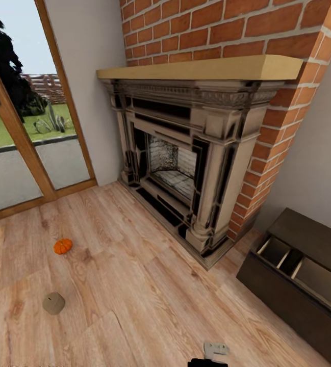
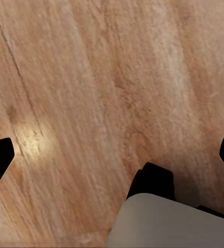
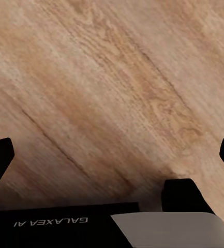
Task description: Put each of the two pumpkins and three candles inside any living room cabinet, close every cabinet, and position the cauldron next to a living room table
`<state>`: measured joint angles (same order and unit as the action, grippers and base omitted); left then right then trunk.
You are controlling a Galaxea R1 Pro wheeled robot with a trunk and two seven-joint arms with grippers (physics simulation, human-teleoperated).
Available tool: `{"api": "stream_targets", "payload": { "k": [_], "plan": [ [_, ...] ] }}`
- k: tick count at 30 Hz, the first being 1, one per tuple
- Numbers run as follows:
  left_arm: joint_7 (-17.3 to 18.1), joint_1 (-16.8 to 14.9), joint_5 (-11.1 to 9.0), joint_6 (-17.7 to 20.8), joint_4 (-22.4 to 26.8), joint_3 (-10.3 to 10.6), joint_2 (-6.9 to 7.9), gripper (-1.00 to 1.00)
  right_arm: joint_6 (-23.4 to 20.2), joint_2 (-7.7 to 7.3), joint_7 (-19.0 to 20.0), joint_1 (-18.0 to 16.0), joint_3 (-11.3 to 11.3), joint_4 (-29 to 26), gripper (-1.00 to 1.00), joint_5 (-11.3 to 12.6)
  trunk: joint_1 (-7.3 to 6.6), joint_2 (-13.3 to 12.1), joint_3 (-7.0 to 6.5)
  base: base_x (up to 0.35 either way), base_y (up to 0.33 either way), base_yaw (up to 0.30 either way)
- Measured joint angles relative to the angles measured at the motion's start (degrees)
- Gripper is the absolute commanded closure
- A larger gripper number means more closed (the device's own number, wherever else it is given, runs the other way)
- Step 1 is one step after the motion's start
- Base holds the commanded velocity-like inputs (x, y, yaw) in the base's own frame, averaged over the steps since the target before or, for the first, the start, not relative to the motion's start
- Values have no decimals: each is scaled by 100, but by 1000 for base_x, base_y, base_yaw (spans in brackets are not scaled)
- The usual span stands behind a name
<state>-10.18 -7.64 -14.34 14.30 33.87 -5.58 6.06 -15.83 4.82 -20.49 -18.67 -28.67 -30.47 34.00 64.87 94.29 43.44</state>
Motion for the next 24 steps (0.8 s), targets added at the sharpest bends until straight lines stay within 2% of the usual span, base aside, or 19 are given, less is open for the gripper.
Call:
{"api": "stream_targets", "payload": {
  "k": [4, 11, 24],
  "plan": [
    [7, 0, -4, -55, -5, 0, 0, -100, 2, 114, -50, 2, -184, -1, -100, -4, -1, 0, 24, 272, -108, 226],
    [7, 0, -9, -110, -5, 0, 0, -100, 11, 137, -71, 0, -474, -1, -100, -1, -2, 0, 65, 340, 85, 228],
    [7, 0, -8, -112, -4, -2, -9, -100, 12, 137, -74, 1, -532, -1, -100, -2, -1, 0, 145, 315, 201, 227]
  ]
}}
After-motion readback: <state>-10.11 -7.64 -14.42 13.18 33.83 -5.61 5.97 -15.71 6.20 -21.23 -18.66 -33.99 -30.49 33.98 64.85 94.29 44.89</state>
